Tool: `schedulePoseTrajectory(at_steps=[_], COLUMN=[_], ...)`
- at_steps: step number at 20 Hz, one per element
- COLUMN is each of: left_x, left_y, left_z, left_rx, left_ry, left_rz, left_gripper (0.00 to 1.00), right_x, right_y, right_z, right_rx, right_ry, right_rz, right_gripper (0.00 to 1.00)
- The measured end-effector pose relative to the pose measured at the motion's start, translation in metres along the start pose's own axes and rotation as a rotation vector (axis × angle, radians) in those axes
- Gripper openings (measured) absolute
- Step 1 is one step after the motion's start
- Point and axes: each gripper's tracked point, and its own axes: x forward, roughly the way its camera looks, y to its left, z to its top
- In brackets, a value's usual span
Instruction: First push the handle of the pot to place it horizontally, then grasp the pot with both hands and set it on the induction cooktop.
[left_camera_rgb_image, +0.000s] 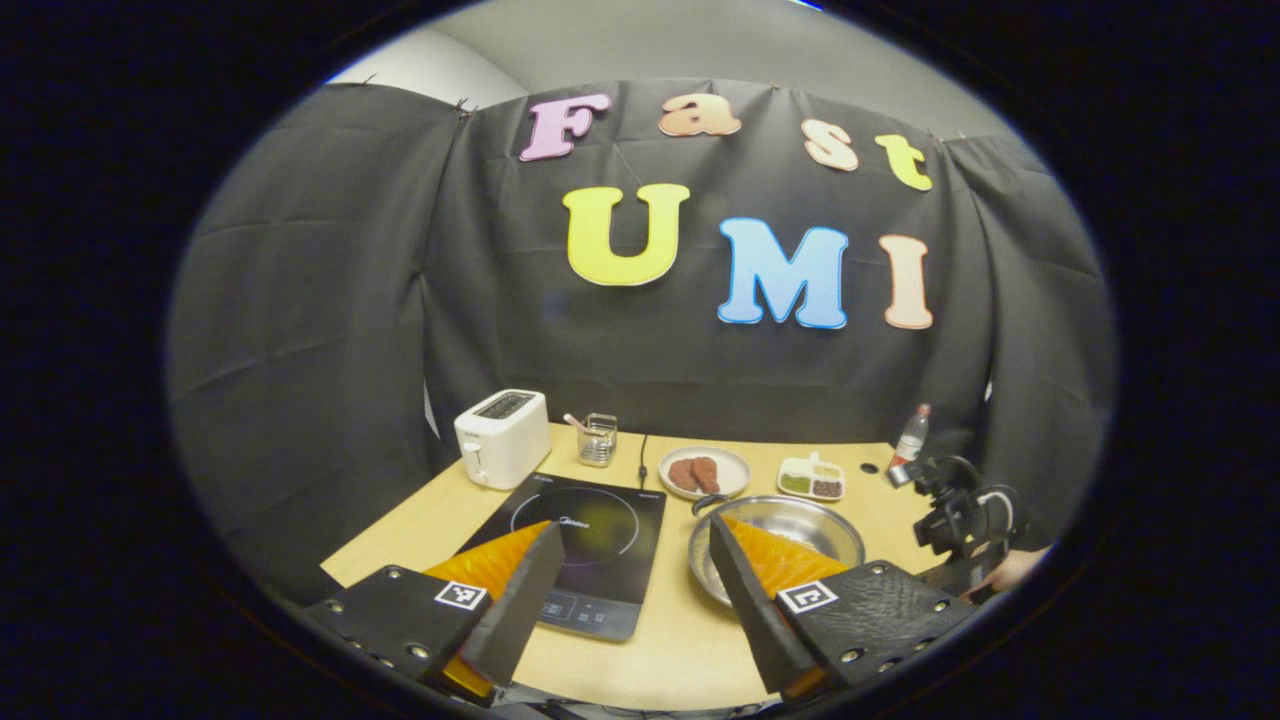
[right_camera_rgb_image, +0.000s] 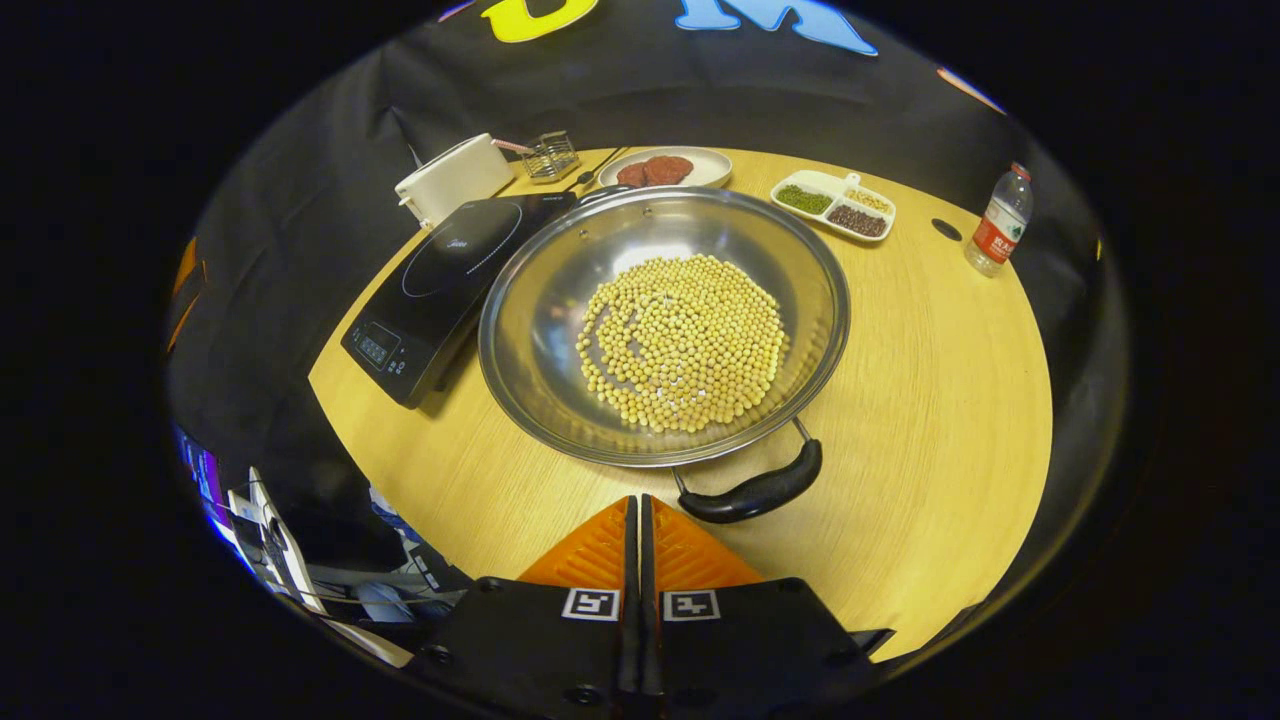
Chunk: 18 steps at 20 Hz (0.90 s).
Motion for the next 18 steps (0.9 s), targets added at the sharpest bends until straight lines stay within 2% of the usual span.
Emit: schedulePoseTrajectory(at_steps=[5,6,8,12,13,14,18], left_x=[0.006,0.008,0.010,0.021,0.024,0.027,0.037], left_y=[-0.024,-0.028,-0.035,-0.050,-0.053,-0.056,-0.072], left_z=[-0.007,-0.007,-0.008,-0.008,-0.009,-0.009,-0.012], left_rx=[0.004,0.010,0.020,0.027,0.031,0.032,0.012], left_ry=[0.025,0.028,0.036,0.039,0.040,0.041,0.049], left_rz=[0.000,0.000,0.000,-0.008,-0.006,-0.008,-0.023], left_gripper=[0.84,0.89,0.89,0.89,0.84,0.89,0.89], right_x=[0.016,0.017,0.017,0.019,0.020,0.020,0.021], right_y=[-0.004,-0.007,-0.011,-0.032,-0.038,-0.044,-0.071], right_z=[0.011,0.013,0.012,0.015,0.015,0.015,0.018], right_rx=[-0.001,-0.001,-0.009,-0.017,-0.014,-0.017,-0.015], right_ry=[-0.009,-0.013,-0.010,-0.013,-0.014,-0.014,-0.021], right_rz=[0.014,0.015,0.022,-0.012,-0.022,-0.031,-0.068], right_gripper=[0.02,0.02,0.02,0.02,0.02,0.01,0.02])
